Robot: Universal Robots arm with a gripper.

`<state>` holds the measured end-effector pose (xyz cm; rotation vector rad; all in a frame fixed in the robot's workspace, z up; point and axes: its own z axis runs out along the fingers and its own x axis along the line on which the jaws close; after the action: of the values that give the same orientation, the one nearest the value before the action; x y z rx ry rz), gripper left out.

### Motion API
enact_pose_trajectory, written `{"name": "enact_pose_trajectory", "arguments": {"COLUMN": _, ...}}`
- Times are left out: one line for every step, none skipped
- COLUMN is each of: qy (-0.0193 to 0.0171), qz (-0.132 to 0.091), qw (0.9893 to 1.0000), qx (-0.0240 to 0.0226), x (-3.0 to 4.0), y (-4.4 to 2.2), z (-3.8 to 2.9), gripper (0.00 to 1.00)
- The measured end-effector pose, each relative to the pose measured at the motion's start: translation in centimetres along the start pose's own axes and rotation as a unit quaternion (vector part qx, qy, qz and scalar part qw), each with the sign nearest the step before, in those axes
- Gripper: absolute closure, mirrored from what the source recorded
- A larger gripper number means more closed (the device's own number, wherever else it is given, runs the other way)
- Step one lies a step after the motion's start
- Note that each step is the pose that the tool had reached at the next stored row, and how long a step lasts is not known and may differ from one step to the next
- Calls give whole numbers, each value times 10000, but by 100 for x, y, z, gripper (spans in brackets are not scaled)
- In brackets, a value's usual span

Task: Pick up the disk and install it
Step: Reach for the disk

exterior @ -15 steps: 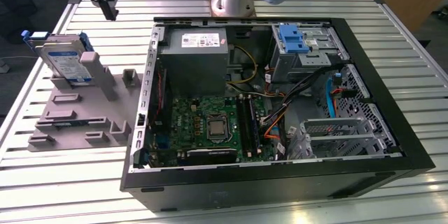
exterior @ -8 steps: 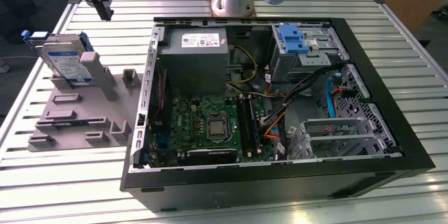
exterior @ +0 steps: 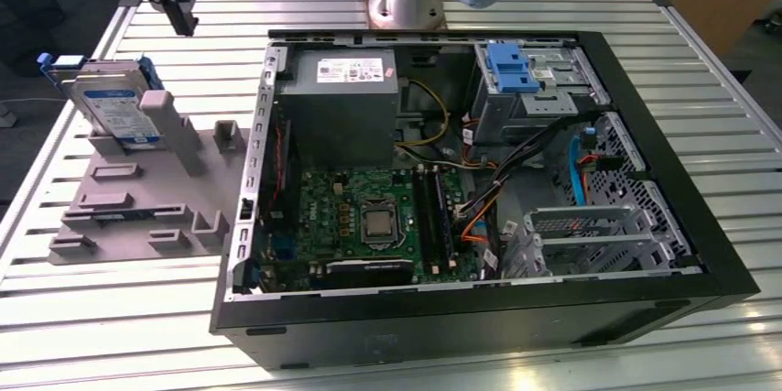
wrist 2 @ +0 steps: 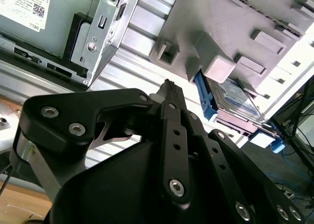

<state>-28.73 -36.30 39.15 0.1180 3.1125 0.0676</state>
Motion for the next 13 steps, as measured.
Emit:
{"name": "enact_pose_trajectory", "arguments": {"qy": 0, "qz": 1, "qw": 10000, "qx": 0, "x": 5, "y": 0, "z": 0, "gripper": 89}}
{"name": "enact_pose_trajectory", "arguments": {"qy": 0, "qz": 1, "qw": 10000, "qx": 0, "x": 10, "y": -1, "z": 0, "gripper": 89}}
{"name": "enact_pose_trajectory", "arguments": {"qy": 0, "qz": 0, "qw": 10000, "qx": 0, "x": 19, "y": -1, "z": 0, "gripper": 89}}
{"name": "enact_pose_trajectory", "arguments": {"qy": 0, "qz": 0, "qw": 10000, "qx": 0, "x": 32, "y": -2, "z": -1, "gripper": 89}}
{"name": "enact_pose_trajectory", "arguments": {"qy": 0, "qz": 0, "qw": 10000, "qx": 0, "x": 49, "y": -4, "z": -1, "gripper": 89}}
{"name": "enact_pose_trajectory", "arguments": {"qy": 0, "qz": 0, "qw": 10000, "qx": 0, "x": 67, "y": -5, "z": -2, "gripper": 89}}
{"name": "enact_pose_trajectory", "arguments": {"qy": 0, "qz": 0, "qw": 10000, "qx": 0, "x": 91, "y": -7, "z": -2, "gripper": 89}}
{"name": "enact_pose_trajectory", "arguments": {"qy": 0, "qz": 0, "qw": 10000, "qx": 0, "x": 110, "y": -8, "z": -3, "gripper": 89}}
{"name": "enact_pose_trajectory", "arguments": {"qy": -1, "qz": 0, "qw": 10000, "qx": 0, "x": 133, "y": -10, "z": -3, "gripper": 89}}
{"name": "enact_pose_trajectory", "arguments": {"qy": 0, "qz": 0, "qw": 10000, "qx": 0, "x": 162, "y": -12, "z": -4, "gripper": 89}}
{"name": "enact_pose_trajectory", "arguments": {"qy": 0, "qz": 0, "qw": 10000, "qx": 0, "x": 188, "y": -14, "z": -5, "gripper": 89}}
{"name": "enact_pose_trajectory", "arguments": {"qy": 0, "qz": 0, "qw": 10000, "qx": 1, "x": 220, "y": -16, "z": -6, "gripper": 89}}
{"name": "enact_pose_trajectory", "arguments": {"qy": 0, "qz": 0, "qw": 10000, "qx": 0, "x": 252, "y": -18, "z": -6, "gripper": 89}}
